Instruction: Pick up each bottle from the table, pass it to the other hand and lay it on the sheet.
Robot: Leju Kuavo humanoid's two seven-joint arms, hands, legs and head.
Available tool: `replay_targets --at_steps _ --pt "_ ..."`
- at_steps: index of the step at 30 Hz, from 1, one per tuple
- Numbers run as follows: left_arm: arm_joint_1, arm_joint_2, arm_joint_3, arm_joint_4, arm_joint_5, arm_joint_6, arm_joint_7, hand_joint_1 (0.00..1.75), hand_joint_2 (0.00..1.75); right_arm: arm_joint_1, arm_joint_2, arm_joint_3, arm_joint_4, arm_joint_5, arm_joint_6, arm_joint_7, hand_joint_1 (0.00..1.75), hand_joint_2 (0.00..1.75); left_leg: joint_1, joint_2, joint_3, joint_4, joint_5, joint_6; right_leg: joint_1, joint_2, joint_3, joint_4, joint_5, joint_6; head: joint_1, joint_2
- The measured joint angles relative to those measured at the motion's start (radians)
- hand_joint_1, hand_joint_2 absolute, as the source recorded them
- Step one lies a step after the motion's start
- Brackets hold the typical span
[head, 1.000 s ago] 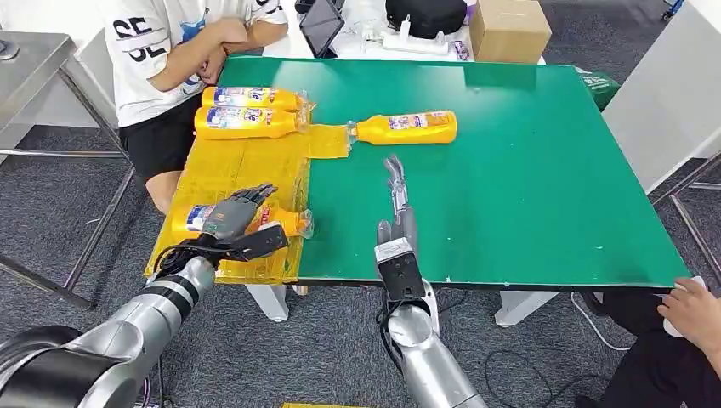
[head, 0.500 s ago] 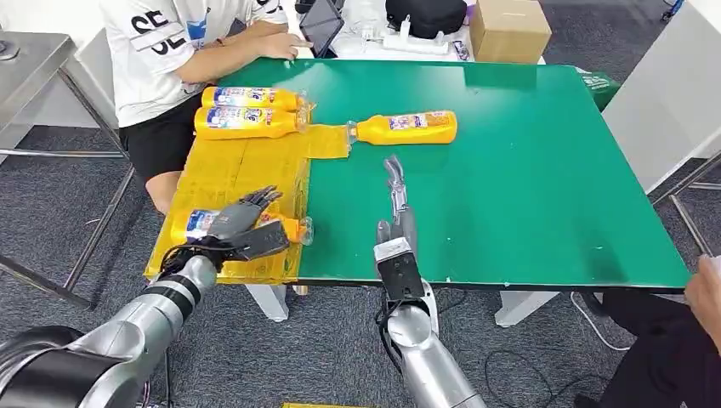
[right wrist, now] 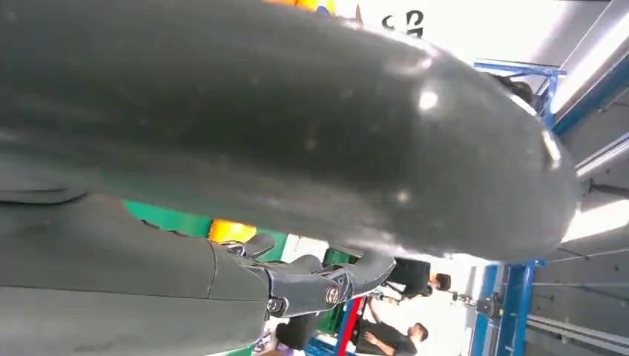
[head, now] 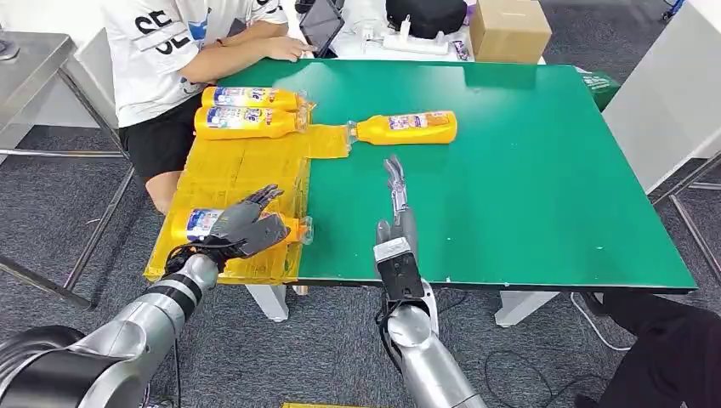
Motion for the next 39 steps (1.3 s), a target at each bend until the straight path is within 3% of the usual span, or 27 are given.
replay_targets --at_steps 39 --pt "0.0 -0.001 0.0 0.0 0.0 0.0 0.0 0.0 0.0 0.0 0.0 0.0 0.0 0.001 0.0 0.0 0.0 0.0 0.0 0.0 0.0 0.0 0.0 0.0 0.0 0.0 0.0 0.0 0.0 0.0 0.0 0.0"
